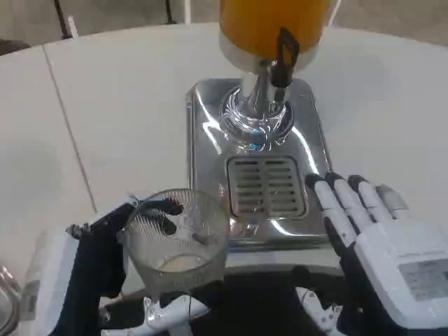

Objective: Grasp the cup under the faucet to collect the drink, then remove the cup.

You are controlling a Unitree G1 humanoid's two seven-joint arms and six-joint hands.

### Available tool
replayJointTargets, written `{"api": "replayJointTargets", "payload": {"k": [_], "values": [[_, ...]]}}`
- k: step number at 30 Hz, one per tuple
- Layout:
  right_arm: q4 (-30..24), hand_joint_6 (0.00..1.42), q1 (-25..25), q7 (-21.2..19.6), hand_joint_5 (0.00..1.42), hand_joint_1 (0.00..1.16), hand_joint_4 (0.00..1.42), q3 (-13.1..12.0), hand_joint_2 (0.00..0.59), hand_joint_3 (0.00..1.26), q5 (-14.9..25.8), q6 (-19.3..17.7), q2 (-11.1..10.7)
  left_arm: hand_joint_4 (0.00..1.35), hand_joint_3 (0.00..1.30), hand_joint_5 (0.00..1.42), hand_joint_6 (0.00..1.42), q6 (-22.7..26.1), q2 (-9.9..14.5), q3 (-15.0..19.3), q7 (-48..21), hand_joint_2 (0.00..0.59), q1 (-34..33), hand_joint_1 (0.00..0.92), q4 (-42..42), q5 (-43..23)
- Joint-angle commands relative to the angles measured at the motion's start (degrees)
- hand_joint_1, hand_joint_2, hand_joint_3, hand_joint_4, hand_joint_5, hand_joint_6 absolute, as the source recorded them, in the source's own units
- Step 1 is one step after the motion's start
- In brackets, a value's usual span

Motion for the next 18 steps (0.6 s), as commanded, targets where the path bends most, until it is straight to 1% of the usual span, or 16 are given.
{"api": "replayJointTargets", "payload": {"k": [1,6,12,14,17,18], "values": [[-0.05,0.02,-0.06,0.44,0.0,0.32,0.0,0.18,0.51,0.0,-0.33,0.43,0.44,1.1,1.11,1.42,1.42,-1.57,-0.91,-0.3,0.12,0.0,-0.18,0.582,-1.45,0.0],[-0.34,0.02,-0.04,0.69,0.0,0.32,0.0,0.18,0.511,0.0,-0.65,0.54,0.81,1.09,1.11,1.42,1.42,-1.41,-1.36,-0.14,0.25,0.0,-0.36,0.582,-1.16,0.21],[-1.69,0.02,2.23,-0.08,0.0,0.32,0.0,-0.46,0.511,0.0,-1.48,1.07,1.62,1.09,1.11,1.42,1.42,-0.65,-2.0,-0.03,0.69,0.0,-1.8,0.582,0.53,1.01],[-2.07,0.02,3.35,-0.89,0.0,0.32,0.0,-0.55,0.511,0.0,-1.87,1.37,2.26,1.09,1.11,1.42,1.42,0.39,-3.01,-1.03,1.41,0.0,-4.57,0.582,3.39,2.14],[-2.17,0.02,4.34,-1.03,0.0,0.33,0.0,-0.4,0.512,0.0,-2.31,1.19,2.41,1.09,1.11,1.42,1.42,1.18,-4.44,-2.22,2.58,0.0,-8.17,0.582,6.87,3.85],[-2.25,0.02,4.67,-1.05,0.0,0.33,0.0,-0.42,0.512,0.0,-2.32,1.19,2.51,1.09,1.11,1.42,1.42,1.64,-5.15,-3.01,3.31,0.0,-10.47,0.582,8.96,4.77]]}}
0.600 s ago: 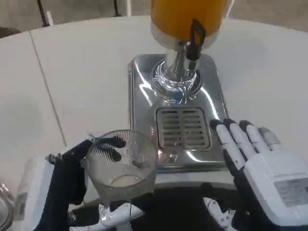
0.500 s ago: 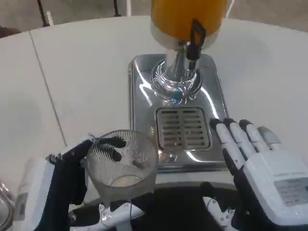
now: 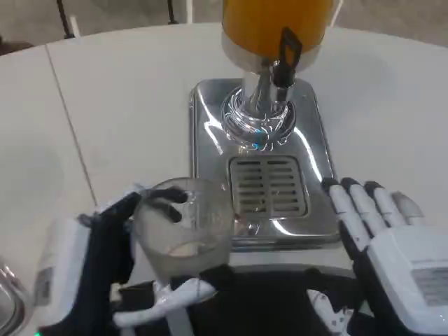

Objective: Grasp the cup under the faucet to collect the drink, then remove the cup.

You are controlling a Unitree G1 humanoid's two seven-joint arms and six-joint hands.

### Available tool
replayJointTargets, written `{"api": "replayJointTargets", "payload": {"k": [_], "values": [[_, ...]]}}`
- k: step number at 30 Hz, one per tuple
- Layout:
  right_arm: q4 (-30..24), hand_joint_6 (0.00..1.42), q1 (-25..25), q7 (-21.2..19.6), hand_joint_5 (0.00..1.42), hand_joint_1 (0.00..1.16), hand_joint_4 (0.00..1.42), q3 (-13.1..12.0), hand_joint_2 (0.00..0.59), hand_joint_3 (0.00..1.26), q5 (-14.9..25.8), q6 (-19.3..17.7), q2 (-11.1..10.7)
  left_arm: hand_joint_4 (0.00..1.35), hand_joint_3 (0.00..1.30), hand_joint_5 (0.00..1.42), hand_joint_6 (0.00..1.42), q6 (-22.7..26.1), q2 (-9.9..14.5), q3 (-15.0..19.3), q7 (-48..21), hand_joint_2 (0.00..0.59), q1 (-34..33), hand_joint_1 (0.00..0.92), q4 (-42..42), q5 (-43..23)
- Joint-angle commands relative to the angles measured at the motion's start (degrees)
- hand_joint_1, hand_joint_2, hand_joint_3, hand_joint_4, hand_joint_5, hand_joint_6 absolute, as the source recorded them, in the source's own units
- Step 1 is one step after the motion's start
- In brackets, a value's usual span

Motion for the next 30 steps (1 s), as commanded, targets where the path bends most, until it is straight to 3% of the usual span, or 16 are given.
{"api": "replayJointTargets", "payload": {"k": [1,11,30], "values": [[-1.21,0.02,1.93,-0.89,0.0,0.33,0.0,-0.17,0.512,0.0,-0.7,0.15,0.36,1.09,1.11,1.42,1.42,1.24,-2.64,-2.85,2.96,0.0,-6.77,0.582,5.97,2.7],[-2.84,0.02,3.6,0.47,0.0,0.35,0.0,-0.97,0.512,0.0,-1.61,0.19,0.77,1.09,1.11,1.42,1.42,3.32,-3.75,-6.41,8.6,0.0,-22.37,0.584,22.66,5.54],[-2.92,0.02,-2.47,6.29,0.0,0.36,0.0,-0.36,0.512,0.0,-3.87,0.61,3.09,1.08,1.1,1.42,1.42,2.87,-4.34,-12.2,16.75,0.0,-43.2,0.589,47.71,5.7]]}}
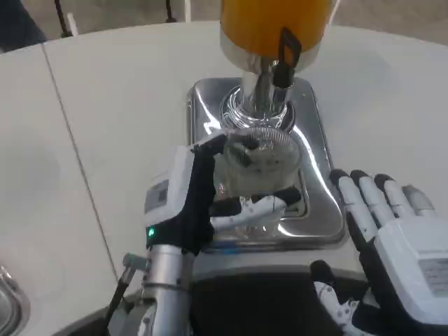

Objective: Grasp the cup under the faucet to collect the drink, then remove the cup.

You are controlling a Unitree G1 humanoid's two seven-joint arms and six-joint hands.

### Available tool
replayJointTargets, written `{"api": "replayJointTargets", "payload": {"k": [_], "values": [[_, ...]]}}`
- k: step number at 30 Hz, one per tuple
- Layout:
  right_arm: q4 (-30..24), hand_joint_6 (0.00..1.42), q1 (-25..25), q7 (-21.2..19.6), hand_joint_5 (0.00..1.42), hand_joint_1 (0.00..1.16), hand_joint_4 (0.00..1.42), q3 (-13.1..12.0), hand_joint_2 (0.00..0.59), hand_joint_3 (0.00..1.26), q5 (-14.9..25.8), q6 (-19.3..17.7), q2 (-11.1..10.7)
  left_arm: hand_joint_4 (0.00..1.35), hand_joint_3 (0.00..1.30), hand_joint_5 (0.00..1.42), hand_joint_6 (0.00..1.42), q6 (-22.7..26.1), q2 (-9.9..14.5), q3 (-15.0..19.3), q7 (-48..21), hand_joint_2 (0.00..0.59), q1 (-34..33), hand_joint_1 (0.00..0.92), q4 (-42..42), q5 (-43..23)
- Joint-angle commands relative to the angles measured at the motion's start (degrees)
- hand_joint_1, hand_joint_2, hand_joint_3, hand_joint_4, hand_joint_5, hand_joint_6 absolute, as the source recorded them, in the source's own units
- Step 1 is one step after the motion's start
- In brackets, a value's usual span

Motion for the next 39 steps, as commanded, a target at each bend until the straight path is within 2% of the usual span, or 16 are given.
{"api": "replayJointTargets", "payload": {"k": [1,7,13,19,22,25,26,29,31,39], "values": [[0.66,0.02,-0.82,0.69,0.0,0.36,0.0,-0.04,0.512,0.0,-0.49,0.36,0.33,1.08,1.1,1.42,1.42,-1.51,-0.34,-1.69,3.6,0.0,-5.15,0.589,4.84,0.21],[2.21,0.02,-1.07,0.06,0.0,0.37,0.0,-0.35,0.512,0.0,-0.23,0.84,0.39,1.08,1.1,1.42,1.42,-0.49,-1.06,-1.52,6.65,0.0,-9.92,0.59,13.49,-2.01],[0.53,0.02,-1.71,0.88,0.0,0.37,0.0,-0.68,0.512,0.0,-1.46,-0.11,-0.91,1.06,1.08,1.42,1.42,-0.21,-1.9,-4.04,11.6,0.0,-11.99,0.574,17.86,-0.14],[1.18,0.02,0.41,0.06,0.0,0.37,0.0,0.14,0.514,0.0,-1.69,0.55,0.14,1.07,1.07,1.42,1.42,-1.28,-1.7,-5.45,13.33,0.0,-14.25,0.559,22.42,-0.96],[1.25,0.02,0.26,-0.2,0.0,0.37,0.0,0.76,0.517,0.0,-1.99,0.34,0.45,1.08,1.05,1.37,1.42,-1.6,-1.52,-5.65,13.36,0.0,-14.35,0.514,22.89,-1.34],[1.35,0.02,-0.7,0.58,0.0,0.38,0.0,0.46,0.519,0.0,-1.66,0.48,0.28,0.91,0.84,1.22,1.36,-1.51,-1.59,-6.02,13.41,0.028,-14.31,0.427,23.11,-1.45],[1.37,0.02,-0.98,0.54,0.0,0.38,0.0,0.34,0.519,0.0,-1.67,0.53,0.25,0.79,0.74,1.14,1.26,-1.75,-1.38,-6.2,13.18,0.039,-14.18,0.405,23.0,-1.45],[1.63,0.02,-1.52,0.73,0.0,0.38,0.0,0.32,0.519,0.0,-1.51,0.75,0.45,0.55,0.51,0.99,1.18,-2.7,-0.51,-6.44,11.84,0.043,-14.09,0.367,23.07,-1.95],[1.79,0.02,-1.81,1.23,0.0,0.38,0.0,0.46,0.517,0.0,-1.3,0.79,0.51,0.44,0.39,0.88,1.12,-3.14,0.08,-6.45,10.86,0.043,-14.19,0.349,23.36,-2.39],[1.6,0.02,-1.25,0.54,0.0,0.4,0.0,1.34,0.521,0.0,-1.32,0.53,0.77,0.3,0.29,0.77,1.03,-3.69,1.66,-6.46,10.71,0.033,-13.24,0.315,22.26,-2.99]]}}
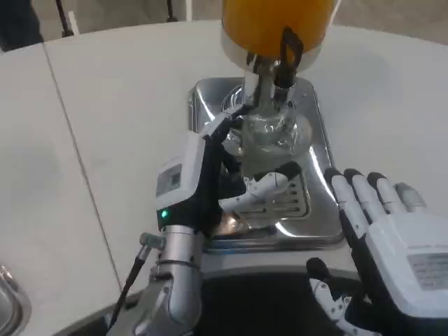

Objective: Grasp the cup under the faucet to collect the drink, then remove the cup.

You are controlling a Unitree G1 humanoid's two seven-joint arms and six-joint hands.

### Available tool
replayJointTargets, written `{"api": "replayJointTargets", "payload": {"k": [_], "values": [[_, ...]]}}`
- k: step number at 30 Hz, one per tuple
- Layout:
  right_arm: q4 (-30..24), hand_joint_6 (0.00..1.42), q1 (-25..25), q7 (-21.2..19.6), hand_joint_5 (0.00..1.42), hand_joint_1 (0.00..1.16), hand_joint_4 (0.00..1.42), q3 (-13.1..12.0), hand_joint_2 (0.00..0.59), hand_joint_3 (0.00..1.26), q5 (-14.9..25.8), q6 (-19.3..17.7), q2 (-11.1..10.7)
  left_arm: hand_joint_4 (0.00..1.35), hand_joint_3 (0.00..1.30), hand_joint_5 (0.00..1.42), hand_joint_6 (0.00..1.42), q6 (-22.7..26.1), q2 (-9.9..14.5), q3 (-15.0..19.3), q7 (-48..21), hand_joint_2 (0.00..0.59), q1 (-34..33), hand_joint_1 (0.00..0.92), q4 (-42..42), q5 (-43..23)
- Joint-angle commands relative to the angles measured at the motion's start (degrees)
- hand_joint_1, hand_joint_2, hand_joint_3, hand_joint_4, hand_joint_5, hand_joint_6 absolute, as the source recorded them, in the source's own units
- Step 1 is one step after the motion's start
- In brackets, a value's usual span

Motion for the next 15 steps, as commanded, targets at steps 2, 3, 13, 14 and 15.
{"api": "replayJointTargets", "payload": {"k": [2,3,13,14,15], "values": [[-0.24,0.02,0.74,-0.34,0.0,0.4,0.0,0.38,0.523,0.0,0.56,0.03,0.03,0.29,0.28,0.76,1.01,-0.88,0.93,-0.18,-0.43,0.033,0.93,0.315,-1.4,-0.66],[-0.4,0.02,0.57,-0.62,0.0,0.4,0.0,0.33,0.523,0.0,0.88,0.13,0.22,0.29,0.28,0.75,1.0,-0.99,1.35,-0.12,-0.64,0.033,1.34,0.315,-2.01,-0.79],[-0.37,0.02,-1.24,-2.09,0.0,0.41,0.0,-1.5,0.522,0.0,5.75,1.18,1.69,0.22,0.23,0.63,0.84,-0.44,11.2,3.61,-3.46,0.023,10.92,0.251,-16.95,-0.86],[-0.23,0.02,-1.47,-2.28,0.0,0.41,0.0,-1.65,0.521,0.0,6.31,1.36,1.93,0.21,0.22,0.62,0.82,-0.19,12.17,4.15,-3.99,0.018,11.84,0.247,-18.09,-0.81],[-0.04,0.02,-1.7,-2.58,0.0,0.41,0.0,-1.62,0.52,0.0,6.97,1.63,2.35,0.2,0.21,0.61,0.81,0.12,13.12,4.85,-4.55,0.014,13.01,0.242,-19.44,-0.99]]}}
